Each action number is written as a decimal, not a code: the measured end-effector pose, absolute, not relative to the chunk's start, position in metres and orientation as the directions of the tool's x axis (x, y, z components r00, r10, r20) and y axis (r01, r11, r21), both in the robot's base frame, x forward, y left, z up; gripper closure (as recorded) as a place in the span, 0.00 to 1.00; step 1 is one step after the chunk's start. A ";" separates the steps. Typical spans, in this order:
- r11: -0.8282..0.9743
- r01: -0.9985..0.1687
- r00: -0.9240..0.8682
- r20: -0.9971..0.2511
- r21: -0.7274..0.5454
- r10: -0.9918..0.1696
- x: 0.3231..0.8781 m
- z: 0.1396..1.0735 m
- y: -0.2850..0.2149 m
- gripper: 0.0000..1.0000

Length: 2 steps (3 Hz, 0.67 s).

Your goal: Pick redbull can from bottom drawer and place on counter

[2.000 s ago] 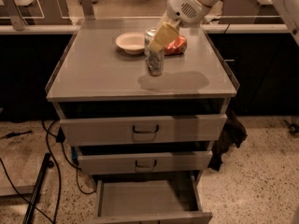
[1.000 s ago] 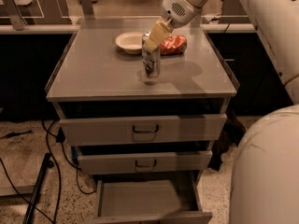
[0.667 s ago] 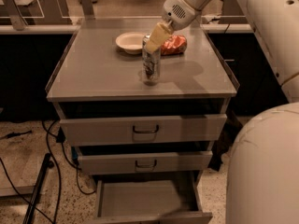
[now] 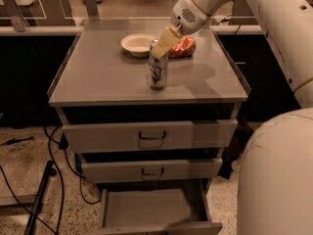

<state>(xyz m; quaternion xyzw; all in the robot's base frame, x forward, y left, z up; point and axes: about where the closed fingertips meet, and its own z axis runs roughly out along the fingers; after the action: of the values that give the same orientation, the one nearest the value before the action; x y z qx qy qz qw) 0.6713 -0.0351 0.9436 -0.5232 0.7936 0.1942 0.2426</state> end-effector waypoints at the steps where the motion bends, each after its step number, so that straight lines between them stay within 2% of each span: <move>1: 0.360 -0.931 -0.324 -0.612 0.069 -0.721 0.668 0.925 -0.035 1.00; 2: 0.354 -0.933 -0.320 -0.615 0.070 -0.721 0.667 0.920 -0.035 1.00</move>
Offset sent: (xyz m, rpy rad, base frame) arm -0.0084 -0.0062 -0.0167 0.0364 -0.0005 0.0146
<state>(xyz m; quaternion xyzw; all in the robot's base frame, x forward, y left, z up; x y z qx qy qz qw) 0.6671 -0.0347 0.9204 -0.5271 0.7842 0.2124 0.2492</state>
